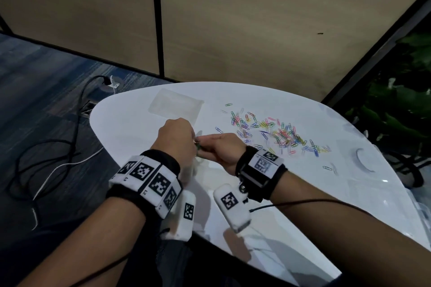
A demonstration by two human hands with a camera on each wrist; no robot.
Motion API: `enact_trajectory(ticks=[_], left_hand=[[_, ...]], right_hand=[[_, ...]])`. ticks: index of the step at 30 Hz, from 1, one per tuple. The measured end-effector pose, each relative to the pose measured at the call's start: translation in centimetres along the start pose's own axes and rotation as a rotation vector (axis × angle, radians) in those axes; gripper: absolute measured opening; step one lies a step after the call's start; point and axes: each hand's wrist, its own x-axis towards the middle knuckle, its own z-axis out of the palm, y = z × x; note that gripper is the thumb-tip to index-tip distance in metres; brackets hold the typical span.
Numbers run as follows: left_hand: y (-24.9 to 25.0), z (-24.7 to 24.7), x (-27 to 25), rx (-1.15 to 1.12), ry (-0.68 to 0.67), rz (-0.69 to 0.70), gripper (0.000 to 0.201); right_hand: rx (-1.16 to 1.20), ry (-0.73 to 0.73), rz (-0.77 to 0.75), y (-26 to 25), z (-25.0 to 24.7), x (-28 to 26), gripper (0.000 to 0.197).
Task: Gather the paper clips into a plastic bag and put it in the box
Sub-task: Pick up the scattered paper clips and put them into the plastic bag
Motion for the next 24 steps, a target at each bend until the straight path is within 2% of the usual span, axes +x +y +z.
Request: enact_trajectory(ticks=[3, 5, 8, 11, 15, 19, 20, 21, 22, 24], left_hand=[[0.2, 0.4, 0.3, -0.040, 0.001, 0.004, 0.021], [0.4, 0.6, 0.4, -0.050, -0.004, 0.004, 0.021], [0.2, 0.8, 0.6, -0.053, -0.010, 0.001, 0.022], [-0.3, 0.7, 0.7, -0.067, -0.006, -0.004, 0.023], [-1.2, 0.0, 0.8, -0.100, 0.025, -0.006, 0.022], [-2.3, -0.6, 0.9, -0.100, 0.054, -0.019, 0.023], [-2.4, -0.8, 0.9, -0.096, 0.052, -0.023, 0.023], [-2.6, -0.9, 0.9, -0.093, 0.050, -0.028, 0.023], [-2.7, -1.1, 0.9, -0.093, 0.047, -0.033, 0.023], [-2.9, -1.3, 0.9, -0.097, 0.047, -0.039, 0.023]], right_hand=[[-0.113, -0.001, -0.048, -0.1, 0.2, 0.2, 0.027], [-0.271, -0.008, -0.108, 0.1, 0.2, 0.2, 0.023], [-0.661, 0.053, -0.230, 0.6, -0.3, 0.5, 0.024], [-0.951, -0.018, -0.333, 0.3, -0.4, 0.4, 0.018], [-0.869, -0.078, -0.360, -1.0, -0.4, 0.9, 0.025], [-0.544, -0.091, -0.345, -2.2, -1.1, 1.8, 0.029], [-0.535, -0.065, -0.360, -2.3, -1.5, 2.3, 0.031], [-0.629, -0.019, -0.391, -2.4, -2.1, 2.9, 0.033], [-0.819, 0.017, -0.429, -2.3, -2.6, 3.5, 0.035], [-1.286, -0.025, -0.466, -1.2, -3.4, 4.6, 0.039]])
